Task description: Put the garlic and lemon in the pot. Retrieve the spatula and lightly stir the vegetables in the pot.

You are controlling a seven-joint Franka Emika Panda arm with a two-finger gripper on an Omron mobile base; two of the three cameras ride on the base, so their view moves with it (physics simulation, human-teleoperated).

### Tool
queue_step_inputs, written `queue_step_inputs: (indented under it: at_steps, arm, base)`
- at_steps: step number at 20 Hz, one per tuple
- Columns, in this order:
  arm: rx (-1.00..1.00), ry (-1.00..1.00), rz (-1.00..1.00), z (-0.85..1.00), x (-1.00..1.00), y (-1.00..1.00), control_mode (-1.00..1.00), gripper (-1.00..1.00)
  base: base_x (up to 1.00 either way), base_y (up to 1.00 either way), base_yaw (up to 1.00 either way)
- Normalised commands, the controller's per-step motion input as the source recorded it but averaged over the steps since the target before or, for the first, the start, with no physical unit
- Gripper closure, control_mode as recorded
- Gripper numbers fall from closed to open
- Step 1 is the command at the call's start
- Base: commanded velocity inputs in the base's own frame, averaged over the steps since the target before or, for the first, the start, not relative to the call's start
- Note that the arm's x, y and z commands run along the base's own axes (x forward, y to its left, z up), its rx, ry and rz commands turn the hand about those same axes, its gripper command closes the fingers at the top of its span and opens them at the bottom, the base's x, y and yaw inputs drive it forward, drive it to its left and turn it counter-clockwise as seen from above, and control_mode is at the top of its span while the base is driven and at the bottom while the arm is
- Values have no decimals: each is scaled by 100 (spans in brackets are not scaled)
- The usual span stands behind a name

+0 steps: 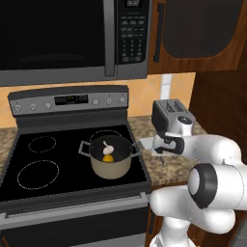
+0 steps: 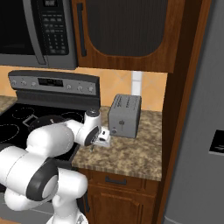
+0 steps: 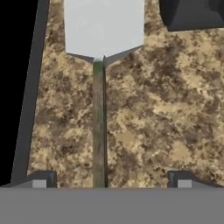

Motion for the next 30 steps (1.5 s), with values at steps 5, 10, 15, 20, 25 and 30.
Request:
queue_step_inputs:
  at_steps: [5,10,15,20,25,30]
  arm:
    - [2,1,3,-25,0,0,-100,-100]
    - [1,1,3,-21,0,0,-100,-100]
    - [0,0,3,-13,0,0,-100,-100]
    - [0,0,1,-10,0,0,-100,-100]
    - [0,2,0,-11,0,0,-100,-100]
    - [0,3,0,-14,0,0,-100,100]
  base:
    - [0,0,0]
    - [0,0,0]
    - [0,0,0]
    - [0,0,0]
    - [0,0,0]
    - [0,0,0]
